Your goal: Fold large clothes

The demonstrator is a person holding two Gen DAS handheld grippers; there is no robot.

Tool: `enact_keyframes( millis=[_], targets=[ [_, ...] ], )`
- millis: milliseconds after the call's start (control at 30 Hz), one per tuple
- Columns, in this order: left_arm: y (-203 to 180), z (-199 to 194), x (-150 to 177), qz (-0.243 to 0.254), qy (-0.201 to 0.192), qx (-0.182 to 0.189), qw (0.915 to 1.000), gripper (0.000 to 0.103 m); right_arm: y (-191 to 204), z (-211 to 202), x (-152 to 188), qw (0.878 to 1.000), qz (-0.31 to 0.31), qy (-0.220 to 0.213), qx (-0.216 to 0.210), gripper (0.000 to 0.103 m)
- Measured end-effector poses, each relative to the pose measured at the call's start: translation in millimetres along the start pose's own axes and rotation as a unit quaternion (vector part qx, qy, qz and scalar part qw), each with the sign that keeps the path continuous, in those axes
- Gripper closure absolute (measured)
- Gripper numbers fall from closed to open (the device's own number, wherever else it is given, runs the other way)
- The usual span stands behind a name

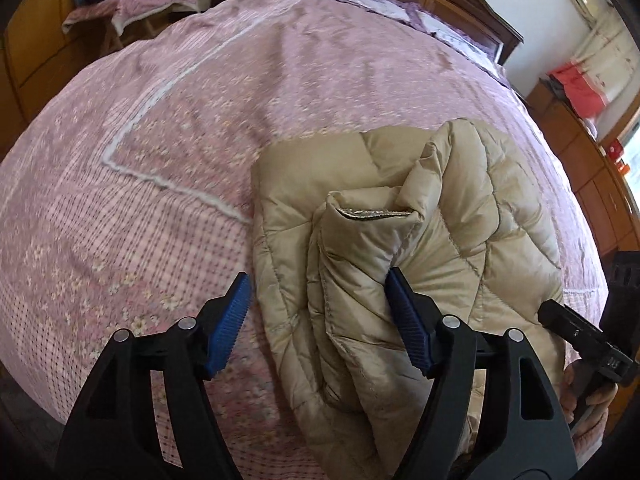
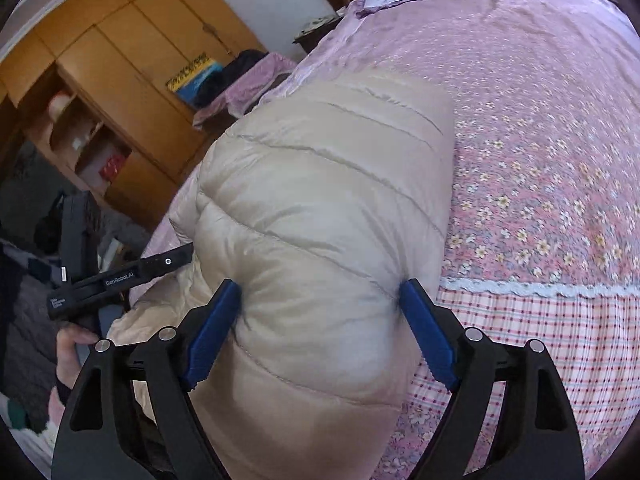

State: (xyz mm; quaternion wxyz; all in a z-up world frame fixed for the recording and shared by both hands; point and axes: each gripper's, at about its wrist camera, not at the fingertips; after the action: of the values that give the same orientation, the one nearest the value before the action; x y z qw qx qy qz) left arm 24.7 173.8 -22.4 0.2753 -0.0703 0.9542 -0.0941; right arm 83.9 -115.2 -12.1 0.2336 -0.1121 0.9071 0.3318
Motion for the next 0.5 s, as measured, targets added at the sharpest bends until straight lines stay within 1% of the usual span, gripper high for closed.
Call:
enact_keyframes(
  millis=[100, 200, 300, 367, 400, 500],
  targets=[
    [4.4, 2.7, 3.8, -0.005, -0.001, -0.006, 1.0, 0.029, 5.7, 6.7, 0.3, 1.0, -0.006, 0.003, 0.006, 0.02],
    [6.4, 2.9, 5.6, -0.02, -0.001, 0.002, 0.9998, 0.029, 4.6, 8.5, -0.1, 1.0, -0.004, 0.005, 0.007, 0.02],
    [6.3, -7.5, 8.6, -0.038, -0.007, 0.035, 0.9987, 0.029, -2.8, 7.8, -0.7, 1.0, 0.006, 0.01, 0.002, 0.019],
    [3.4, -11.8, 12.1, -0.036, -0.005, 0.048, 0.9982, 0.028, -8.3, 5.1, 1.1, 1.0, 0.01, 0.013, -0.002, 0.019],
    [1.7, -13.5, 13.7, -0.034, 0.0, 0.054, 0.9979, 0.025, -11.4, 1.3, 4.3, 1.0, 0.01, 0.015, -0.004, 0.019],
    [-5.4, -14.4, 21.7, -0.039, 0.02, 0.07, 0.9966, 0.024, -17.3, -8.6, 5.3, 1.0, 0.017, 0.022, -0.009, 0.019]
  ],
)
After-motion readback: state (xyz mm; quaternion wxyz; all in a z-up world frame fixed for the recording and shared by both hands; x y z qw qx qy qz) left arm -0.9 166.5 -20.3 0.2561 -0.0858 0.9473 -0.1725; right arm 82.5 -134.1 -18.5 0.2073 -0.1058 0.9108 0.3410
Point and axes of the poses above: each gripper's, at about its wrist camera, not at the fingertips, and z roughly the way its jaws point, y to its left, x to its underside, and after that the axes turned 4 degrees about z, right-handed
